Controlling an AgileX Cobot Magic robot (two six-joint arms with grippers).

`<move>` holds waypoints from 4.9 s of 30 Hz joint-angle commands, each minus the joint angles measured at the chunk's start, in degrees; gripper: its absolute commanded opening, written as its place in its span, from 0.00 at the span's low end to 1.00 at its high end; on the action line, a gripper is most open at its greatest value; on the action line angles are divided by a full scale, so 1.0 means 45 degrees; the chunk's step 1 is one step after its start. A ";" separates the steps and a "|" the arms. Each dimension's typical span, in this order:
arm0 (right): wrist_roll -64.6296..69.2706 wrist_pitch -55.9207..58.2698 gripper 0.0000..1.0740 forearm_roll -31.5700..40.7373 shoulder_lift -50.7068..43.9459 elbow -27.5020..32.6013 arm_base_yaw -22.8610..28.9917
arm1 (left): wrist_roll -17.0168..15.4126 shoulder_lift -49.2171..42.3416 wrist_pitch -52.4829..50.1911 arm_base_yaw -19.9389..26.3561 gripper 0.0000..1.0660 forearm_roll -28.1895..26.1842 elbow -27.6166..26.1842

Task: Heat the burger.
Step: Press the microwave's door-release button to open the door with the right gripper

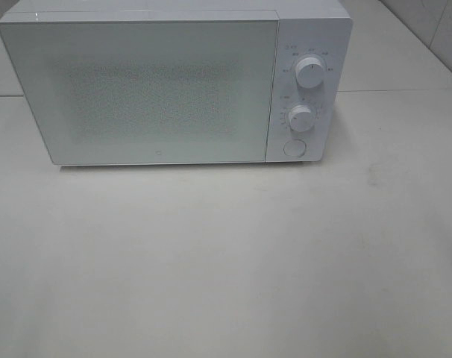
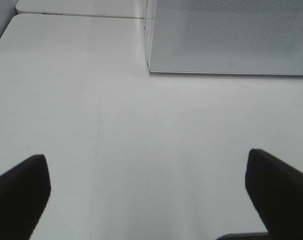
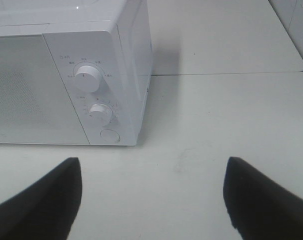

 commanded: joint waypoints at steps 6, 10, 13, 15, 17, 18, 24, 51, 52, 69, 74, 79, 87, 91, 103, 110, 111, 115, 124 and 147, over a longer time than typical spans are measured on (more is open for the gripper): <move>-0.0076 -0.3514 0.70 -0.0025 0.2139 0.0407 -0.0089 | 0.0013 -0.0216 -0.0140 0.0051 0.92 -0.0076 0.0038; -0.0076 -0.6392 0.70 -0.0013 0.3081 0.1197 -0.0089 | 0.0013 -0.0216 -0.0140 0.0051 0.92 -0.0076 0.0038; -0.0076 -0.7741 0.70 -0.0013 0.3654 0.1617 -0.0089 | 0.0013 -0.0216 -0.0140 0.0051 0.92 -0.0076 0.0038; -0.0102 -0.8607 0.70 -0.0013 0.4062 0.1872 -0.0089 | 0.0013 -0.0216 -0.0140 0.0051 0.92 -0.0076 0.0038; -0.0102 -0.9600 0.70 -0.0013 0.4558 0.2152 -0.0089 | 0.0013 -0.0216 -0.0140 0.0051 0.92 -0.0076 0.0038; -0.0102 -1.0211 0.69 -0.0013 0.4826 0.2330 -0.0089 | 0.0013 -0.0216 -0.0140 0.0051 0.92 -0.0076 0.0038; -0.0891 -1.4362 0.67 0.0853 0.6875 0.3450 0.0000 | 0.0013 -0.0216 -0.0140 0.0051 0.92 -0.0076 0.0038; -0.2394 -2.0601 0.67 0.7156 1.3445 0.3578 0.6506 | 0.0013 -0.0216 -0.0140 0.0051 0.92 -0.0076 0.0038; -0.2470 -2.0588 0.67 0.7499 1.3738 0.3298 0.7092 | 0.0013 -0.0216 -0.0140 0.0051 0.92 -0.0076 0.0038; -0.2827 -2.0206 0.67 0.9129 1.5508 0.1502 0.9333 | 0.0013 -0.0216 -0.0140 0.0051 0.92 -0.0076 0.0038; -0.2788 -2.0092 0.67 0.9587 1.5788 0.1299 0.9613 | 0.0013 -0.0216 -0.0140 0.0051 0.92 -0.0076 0.0038; -0.2546 -2.0104 0.66 0.9677 1.5788 0.1299 0.9613 | 0.0013 -0.0216 -0.0140 0.0051 0.92 -0.0076 0.0038; 0.1133 -2.0308 0.50 0.9677 1.5788 0.1299 0.9613 | 0.0013 -0.0216 -0.0140 0.0051 0.92 -0.0076 0.0038; 0.3221 -2.0308 0.42 0.9677 1.5788 0.1299 0.9613 | 0.0013 -0.0216 -0.0140 0.0051 0.92 -0.0076 0.0038; 1.2885 -2.0104 0.17 0.9677 1.5839 0.1299 0.9613 | 0.0013 -0.0216 -0.0140 0.0051 0.92 -0.0076 0.0038; 1.6297 -2.0079 0.03 0.9689 1.5839 0.1299 0.9613 | 0.0013 -0.0216 -0.0140 0.0051 0.92 -0.0076 0.0038; 1.6297 -2.0079 0.03 0.9689 1.5839 0.1299 0.9613 | 0.0013 -0.0216 -0.0140 0.0051 0.92 -0.0076 0.0038; 1.6883 -1.9773 0.00 0.9804 1.5839 0.1299 0.9575 | 0.0013 -0.0216 -0.0140 0.0051 0.92 -0.0076 0.0038; 1.6845 -1.9557 0.00 0.9829 1.6068 0.1108 0.9129 | 0.0013 -0.0216 -0.0140 0.0051 0.92 -0.0076 0.0038; 1.7507 -1.8462 0.00 0.7881 1.8729 -0.2088 0.7130 | 0.0013 -0.0216 -0.0140 0.0051 0.92 -0.0076 0.0038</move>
